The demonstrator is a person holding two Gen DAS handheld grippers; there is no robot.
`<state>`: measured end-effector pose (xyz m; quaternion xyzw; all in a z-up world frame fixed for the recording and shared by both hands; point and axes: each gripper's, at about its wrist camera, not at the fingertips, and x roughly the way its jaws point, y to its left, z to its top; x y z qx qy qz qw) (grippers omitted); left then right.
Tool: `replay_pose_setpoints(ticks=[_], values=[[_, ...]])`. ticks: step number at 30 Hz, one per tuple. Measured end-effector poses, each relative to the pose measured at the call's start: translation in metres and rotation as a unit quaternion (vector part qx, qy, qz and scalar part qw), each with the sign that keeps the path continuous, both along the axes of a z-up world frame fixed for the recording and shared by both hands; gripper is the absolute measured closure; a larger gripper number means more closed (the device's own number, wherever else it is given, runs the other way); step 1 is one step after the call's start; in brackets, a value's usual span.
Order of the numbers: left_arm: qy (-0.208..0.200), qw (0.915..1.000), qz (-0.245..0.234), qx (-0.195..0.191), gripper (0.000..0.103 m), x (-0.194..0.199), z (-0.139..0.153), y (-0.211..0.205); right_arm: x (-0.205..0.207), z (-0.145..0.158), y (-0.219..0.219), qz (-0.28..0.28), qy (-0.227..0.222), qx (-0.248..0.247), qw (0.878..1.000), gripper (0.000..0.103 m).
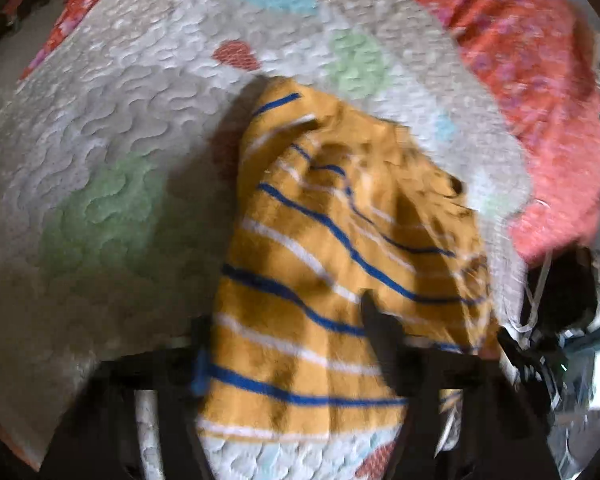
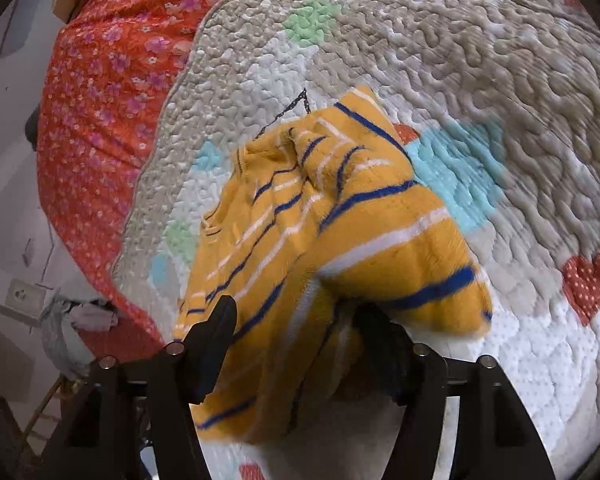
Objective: Fold small clothes
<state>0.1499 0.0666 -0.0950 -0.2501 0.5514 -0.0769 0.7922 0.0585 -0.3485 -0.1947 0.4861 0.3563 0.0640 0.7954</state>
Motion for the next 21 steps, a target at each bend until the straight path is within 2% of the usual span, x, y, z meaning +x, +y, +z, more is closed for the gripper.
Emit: replay_pose_setpoints(ticks=[1, 4, 5, 11, 16, 19, 21], values=[[0.012, 0.9999, 0.001, -0.004, 0.090, 0.003, -0.001, -0.001, 0.002, -0.001, -0.001, -0.004, 0.011, 0.001, 1.000, 0.082], [0.008, 0.9999, 0.009, -0.002, 0.091, -0.004, 0.009, 0.001, -0.002, -0.008, -0.013, -0.002, 0.020, 0.045, 0.999, 0.091], [0.003, 1.0000, 0.007, 0.002, 0.092, -0.007, 0.014, 0.001, -0.006, -0.006, -0.016, -0.002, 0.019, 0.043, 0.999, 0.093], [0.000, 0.9999, -0.006, 0.013, 0.093, -0.037, 0.034, 0.004, -0.045, 0.010, -0.019, 0.011, 0.013, 0.028, 0.999, 0.094], [0.016, 0.9997, -0.006, 0.020, 0.092, -0.055, 0.024, 0.011, -0.077, -0.008, -0.018, 0.012, 0.025, 0.036, 0.999, 0.094], [0.022, 0.9997, -0.008, 0.006, 0.089, -0.052, 0.020, 0.015, -0.083, -0.018, -0.021, 0.006, 0.033, 0.035, 0.999, 0.090], [0.012, 0.9999, -0.008, 0.005, 0.088, -0.054, 0.030, 0.019, -0.089, -0.005, -0.025, 0.002, 0.018, 0.020, 1.000, 0.087]])
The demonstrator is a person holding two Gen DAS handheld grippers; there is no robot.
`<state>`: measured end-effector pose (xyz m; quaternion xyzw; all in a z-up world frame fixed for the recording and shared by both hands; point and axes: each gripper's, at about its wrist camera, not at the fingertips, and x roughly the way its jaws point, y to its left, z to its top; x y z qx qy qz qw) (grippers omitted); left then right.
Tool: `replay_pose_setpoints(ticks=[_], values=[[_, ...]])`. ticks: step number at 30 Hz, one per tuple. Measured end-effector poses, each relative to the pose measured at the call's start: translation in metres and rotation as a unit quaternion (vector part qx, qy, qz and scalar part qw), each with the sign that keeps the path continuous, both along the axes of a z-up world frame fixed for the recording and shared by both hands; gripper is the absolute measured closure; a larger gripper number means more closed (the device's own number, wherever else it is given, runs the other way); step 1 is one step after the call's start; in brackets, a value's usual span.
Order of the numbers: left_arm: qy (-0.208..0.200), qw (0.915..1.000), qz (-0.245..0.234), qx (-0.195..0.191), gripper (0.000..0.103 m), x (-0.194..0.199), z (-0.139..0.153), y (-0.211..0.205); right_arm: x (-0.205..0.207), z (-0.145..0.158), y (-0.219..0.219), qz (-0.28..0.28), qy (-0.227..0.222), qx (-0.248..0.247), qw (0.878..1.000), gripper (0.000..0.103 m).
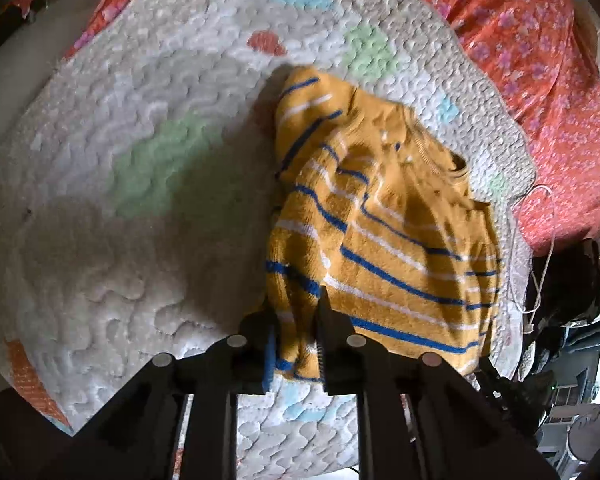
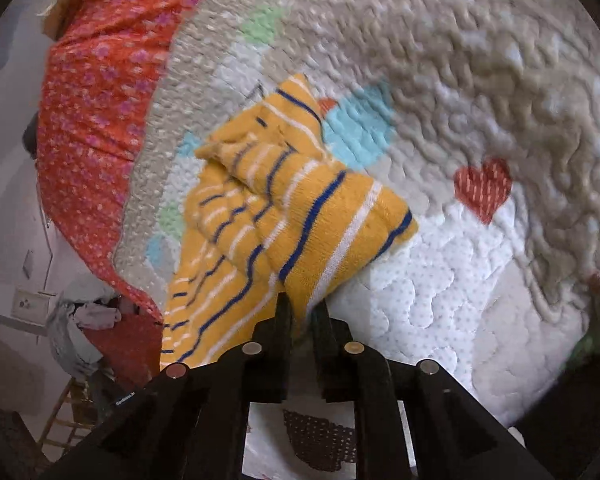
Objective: Fold small clothes
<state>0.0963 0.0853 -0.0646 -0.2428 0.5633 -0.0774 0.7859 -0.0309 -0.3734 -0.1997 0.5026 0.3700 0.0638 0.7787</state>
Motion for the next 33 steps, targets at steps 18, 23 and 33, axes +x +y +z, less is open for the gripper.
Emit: replay_pose_setpoints(ticks=[18, 23, 33], values=[[-0.045, 0.9856, -0.064, 0.150, 0.076, 0.086, 0.000, -0.067, 0.201, 0.057, 0.067, 0.123, 0.033, -0.420, 0.898, 0.069], [-0.043, 0.9859, -0.076, 0.143, 0.076, 0.100, -0.013, -0.065, 0.210, 0.039, 0.017, 0.062, 0.081, -0.338, 0.936, 0.087], [-0.065, 0.9926, -0.051, 0.089, 0.063, 0.057, 0.034, -0.016, 0.135, 0.058, -0.046, -0.013, 0.057, -0.260, 0.964, 0.081]])
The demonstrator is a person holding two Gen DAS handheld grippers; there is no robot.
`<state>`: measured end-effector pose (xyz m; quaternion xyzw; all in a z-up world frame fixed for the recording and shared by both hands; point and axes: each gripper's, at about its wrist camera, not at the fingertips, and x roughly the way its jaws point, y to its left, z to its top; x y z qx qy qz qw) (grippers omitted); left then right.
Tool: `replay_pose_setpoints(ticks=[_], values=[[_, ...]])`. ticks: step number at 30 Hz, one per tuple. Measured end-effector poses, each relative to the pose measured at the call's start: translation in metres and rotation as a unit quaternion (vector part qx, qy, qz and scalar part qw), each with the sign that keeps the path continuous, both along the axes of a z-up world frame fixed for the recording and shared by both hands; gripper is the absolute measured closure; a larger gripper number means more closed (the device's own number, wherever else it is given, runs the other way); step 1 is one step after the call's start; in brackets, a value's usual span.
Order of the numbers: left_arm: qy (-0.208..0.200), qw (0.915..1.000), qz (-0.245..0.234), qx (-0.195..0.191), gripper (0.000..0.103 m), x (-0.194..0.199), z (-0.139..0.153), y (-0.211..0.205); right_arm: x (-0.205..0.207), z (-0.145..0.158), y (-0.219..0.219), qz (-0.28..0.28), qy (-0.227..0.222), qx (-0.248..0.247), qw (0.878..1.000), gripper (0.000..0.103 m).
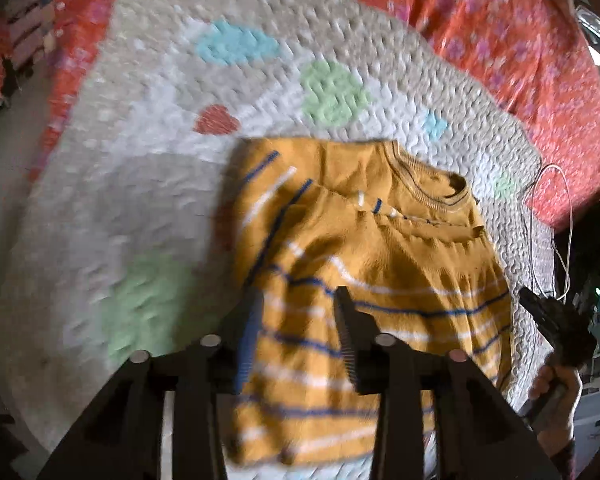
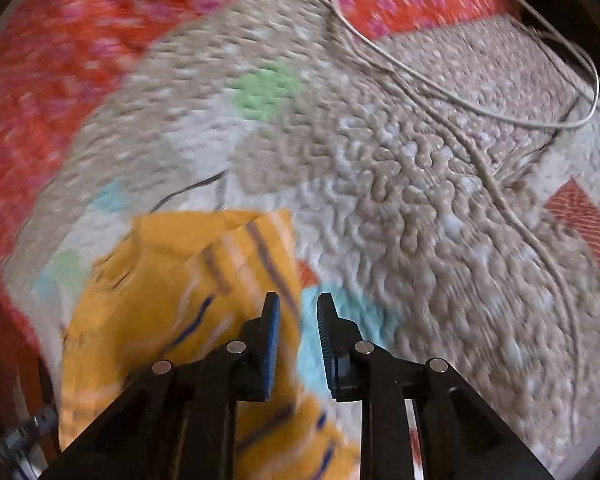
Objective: Fold small clothes
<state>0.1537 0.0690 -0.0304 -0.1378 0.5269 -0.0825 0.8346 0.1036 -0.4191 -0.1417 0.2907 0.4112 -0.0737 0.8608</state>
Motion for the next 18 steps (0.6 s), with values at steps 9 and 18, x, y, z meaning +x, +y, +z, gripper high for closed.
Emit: replay_pose_setpoints(ticks=[9, 18], values=[[-0.013, 0.9986, 0.051, 0.002, 0.062, -0.076, 0.029, 0.047, -0.080, 0.021, 0.085, 0.106, -0.050, -0.010, 0.993, 0.070], [-0.011, 0.9957, 0.088, -0.028, 0.056, -0.093, 0.014, 0.062, -0.096, 0.036, 0.149, 0.200, -0.042, -0.027, 0.979, 0.062]])
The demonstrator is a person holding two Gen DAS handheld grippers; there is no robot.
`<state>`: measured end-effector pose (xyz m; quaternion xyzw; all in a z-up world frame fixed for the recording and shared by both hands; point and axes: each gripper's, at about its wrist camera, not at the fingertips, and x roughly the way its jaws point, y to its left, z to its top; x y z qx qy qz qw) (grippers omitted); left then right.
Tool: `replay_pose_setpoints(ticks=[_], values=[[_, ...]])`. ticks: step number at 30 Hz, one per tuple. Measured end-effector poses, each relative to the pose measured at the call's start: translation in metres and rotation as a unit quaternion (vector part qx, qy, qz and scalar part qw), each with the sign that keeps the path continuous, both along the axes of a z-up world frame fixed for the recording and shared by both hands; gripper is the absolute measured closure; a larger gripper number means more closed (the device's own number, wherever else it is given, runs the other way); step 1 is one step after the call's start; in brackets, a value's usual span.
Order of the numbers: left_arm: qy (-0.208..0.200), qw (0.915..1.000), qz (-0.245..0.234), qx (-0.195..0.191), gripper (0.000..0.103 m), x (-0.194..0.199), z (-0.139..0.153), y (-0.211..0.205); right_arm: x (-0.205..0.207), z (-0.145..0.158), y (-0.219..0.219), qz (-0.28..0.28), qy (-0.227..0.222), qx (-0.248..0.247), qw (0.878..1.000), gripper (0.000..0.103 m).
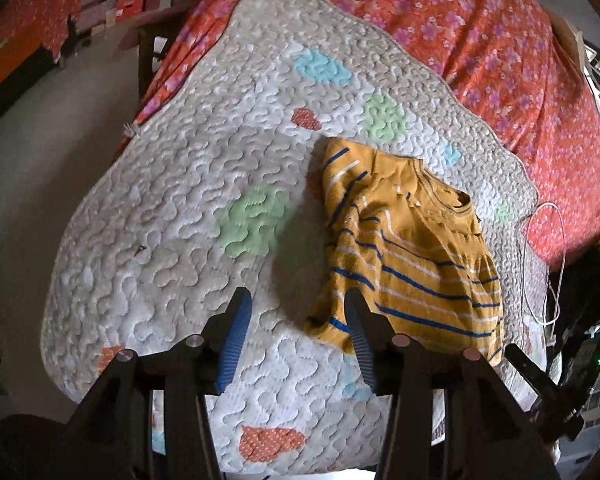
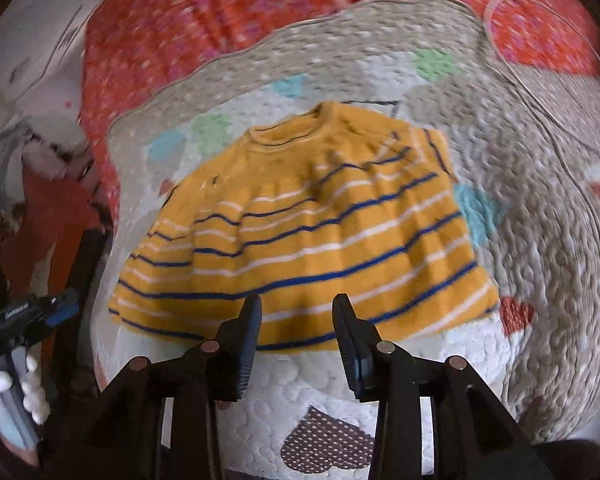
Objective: Fold small clothes
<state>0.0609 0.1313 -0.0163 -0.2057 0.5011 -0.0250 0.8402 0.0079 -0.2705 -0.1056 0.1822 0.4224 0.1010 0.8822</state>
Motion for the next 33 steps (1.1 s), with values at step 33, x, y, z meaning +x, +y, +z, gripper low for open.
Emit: replay_pose_setpoints(ticks=[33], values=[[-0.032, 0.9946, -0.038, -0.091, 0.062, 0.026, -0.063, -0.050, 0.243, -0.035, 0.322, 0.257, 0.194, -0.294, 0.900, 0.035]])
